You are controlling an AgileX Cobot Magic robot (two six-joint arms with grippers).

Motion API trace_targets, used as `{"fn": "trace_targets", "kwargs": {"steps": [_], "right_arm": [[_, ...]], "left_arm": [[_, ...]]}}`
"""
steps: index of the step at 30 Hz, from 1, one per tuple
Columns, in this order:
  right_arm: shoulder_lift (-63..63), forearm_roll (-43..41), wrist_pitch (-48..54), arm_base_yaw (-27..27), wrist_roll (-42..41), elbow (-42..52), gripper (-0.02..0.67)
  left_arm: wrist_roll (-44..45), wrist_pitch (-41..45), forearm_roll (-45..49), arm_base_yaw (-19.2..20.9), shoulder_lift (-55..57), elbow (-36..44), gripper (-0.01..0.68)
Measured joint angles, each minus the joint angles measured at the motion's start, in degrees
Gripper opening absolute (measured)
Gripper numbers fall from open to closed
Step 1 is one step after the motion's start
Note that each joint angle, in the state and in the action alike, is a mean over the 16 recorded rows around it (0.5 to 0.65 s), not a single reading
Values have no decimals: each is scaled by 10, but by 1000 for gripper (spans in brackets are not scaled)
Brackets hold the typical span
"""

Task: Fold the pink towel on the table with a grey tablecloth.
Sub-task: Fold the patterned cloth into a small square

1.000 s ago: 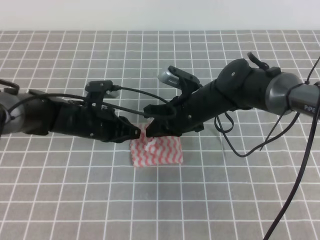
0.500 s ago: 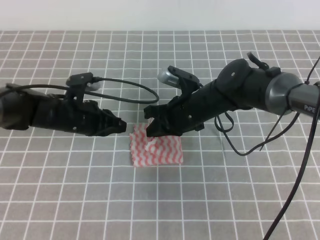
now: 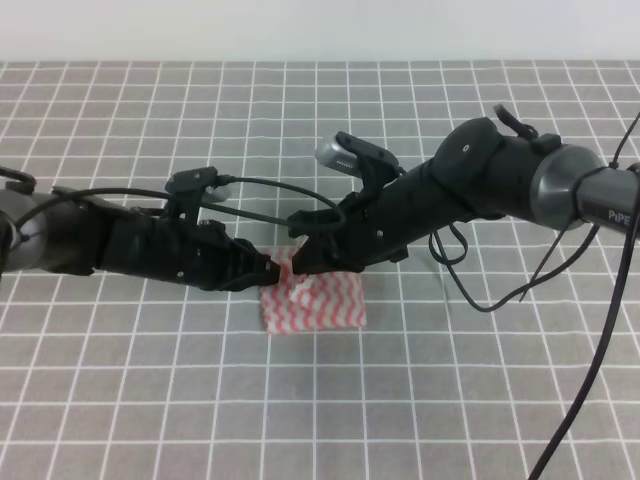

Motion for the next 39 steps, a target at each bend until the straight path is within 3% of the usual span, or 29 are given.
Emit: {"fn": "trace_targets", "kwargs": {"steps": [25,39], "right_arm": [[0,26,5,13,-16,0,-13],[0,26,15,13,-18,0,7]], "left_arm": [[7,-13,-15,-5,7,0,-4],[9,-75,-11,-5,-29,0,-4]]}}
